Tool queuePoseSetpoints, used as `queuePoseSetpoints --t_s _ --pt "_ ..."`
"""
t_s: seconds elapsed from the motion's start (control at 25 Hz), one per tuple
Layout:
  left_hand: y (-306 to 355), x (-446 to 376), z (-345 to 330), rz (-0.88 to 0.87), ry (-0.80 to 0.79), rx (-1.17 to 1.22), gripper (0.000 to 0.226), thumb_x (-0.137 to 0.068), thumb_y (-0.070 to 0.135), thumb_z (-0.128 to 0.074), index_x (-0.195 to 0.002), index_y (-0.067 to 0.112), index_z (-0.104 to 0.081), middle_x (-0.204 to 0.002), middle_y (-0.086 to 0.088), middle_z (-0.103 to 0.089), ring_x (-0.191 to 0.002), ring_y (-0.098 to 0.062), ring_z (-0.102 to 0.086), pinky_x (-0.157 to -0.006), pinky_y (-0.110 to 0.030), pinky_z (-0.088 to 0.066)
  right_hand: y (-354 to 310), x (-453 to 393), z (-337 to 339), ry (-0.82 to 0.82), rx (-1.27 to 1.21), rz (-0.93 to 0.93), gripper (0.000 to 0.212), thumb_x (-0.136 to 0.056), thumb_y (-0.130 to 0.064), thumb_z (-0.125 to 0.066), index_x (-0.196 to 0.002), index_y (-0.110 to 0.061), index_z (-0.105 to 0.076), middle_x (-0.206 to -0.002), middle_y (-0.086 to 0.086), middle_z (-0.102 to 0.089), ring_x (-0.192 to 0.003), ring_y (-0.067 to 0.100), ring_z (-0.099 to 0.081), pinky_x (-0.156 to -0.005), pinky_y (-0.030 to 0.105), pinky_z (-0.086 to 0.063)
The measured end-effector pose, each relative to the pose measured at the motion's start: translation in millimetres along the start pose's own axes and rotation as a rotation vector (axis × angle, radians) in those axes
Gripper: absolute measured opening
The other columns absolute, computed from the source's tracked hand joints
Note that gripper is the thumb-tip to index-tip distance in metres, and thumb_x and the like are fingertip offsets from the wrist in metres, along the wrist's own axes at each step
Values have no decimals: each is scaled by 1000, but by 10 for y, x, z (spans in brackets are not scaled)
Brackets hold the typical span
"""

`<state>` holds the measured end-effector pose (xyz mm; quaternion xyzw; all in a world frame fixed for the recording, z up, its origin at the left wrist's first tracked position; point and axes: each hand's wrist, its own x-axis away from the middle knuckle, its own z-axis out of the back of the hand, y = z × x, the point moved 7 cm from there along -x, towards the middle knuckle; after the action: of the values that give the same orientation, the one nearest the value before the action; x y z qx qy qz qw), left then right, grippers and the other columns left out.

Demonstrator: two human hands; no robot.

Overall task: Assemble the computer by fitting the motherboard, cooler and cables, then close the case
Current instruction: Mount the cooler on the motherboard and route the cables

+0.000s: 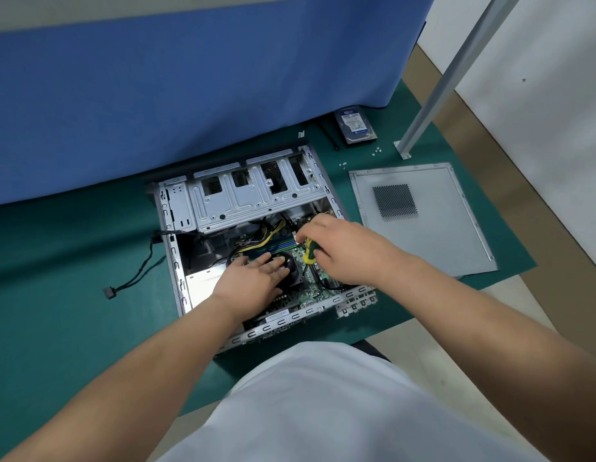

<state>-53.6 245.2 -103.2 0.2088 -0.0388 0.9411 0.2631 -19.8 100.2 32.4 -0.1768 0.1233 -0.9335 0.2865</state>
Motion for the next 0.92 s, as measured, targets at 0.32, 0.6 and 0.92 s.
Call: queuePoseSetpoints --t_s 0.32,0.6,0.92 --pt "-96 40 53 -68 -104 -166 58 -106 60 -19 -162 45 -12 -169 19 -3 -159 -22 -8 -125 -53 -7 37 56 104 -80 -18 59 52 -97 -14 -46 -142 -40 -41 -135 -2 -51 -102 22 -61 -85 42 -54" --pt "-104 -25 21 -165 -188 -155 59 -109 44 -33 -164 36 -13 -170 20 4 -159 -16 1 -123 -53 -22 110 56 146 -94 63 83 47 -97 -12 -47 -140 -30 -53 -144 -8 -49 -113 18 -60 -93 32 -50" --pt "-158 -133 71 -84 -259 -112 58 -110 38 -41 -161 44 -15 -171 15 -6 -154 -13 -27 -92 -44 -50 84 -9 115 -117 67 37 46 -98 -18 -51 -142 -31 -53 -139 -4 -57 -119 20 -59 -101 38 -50"
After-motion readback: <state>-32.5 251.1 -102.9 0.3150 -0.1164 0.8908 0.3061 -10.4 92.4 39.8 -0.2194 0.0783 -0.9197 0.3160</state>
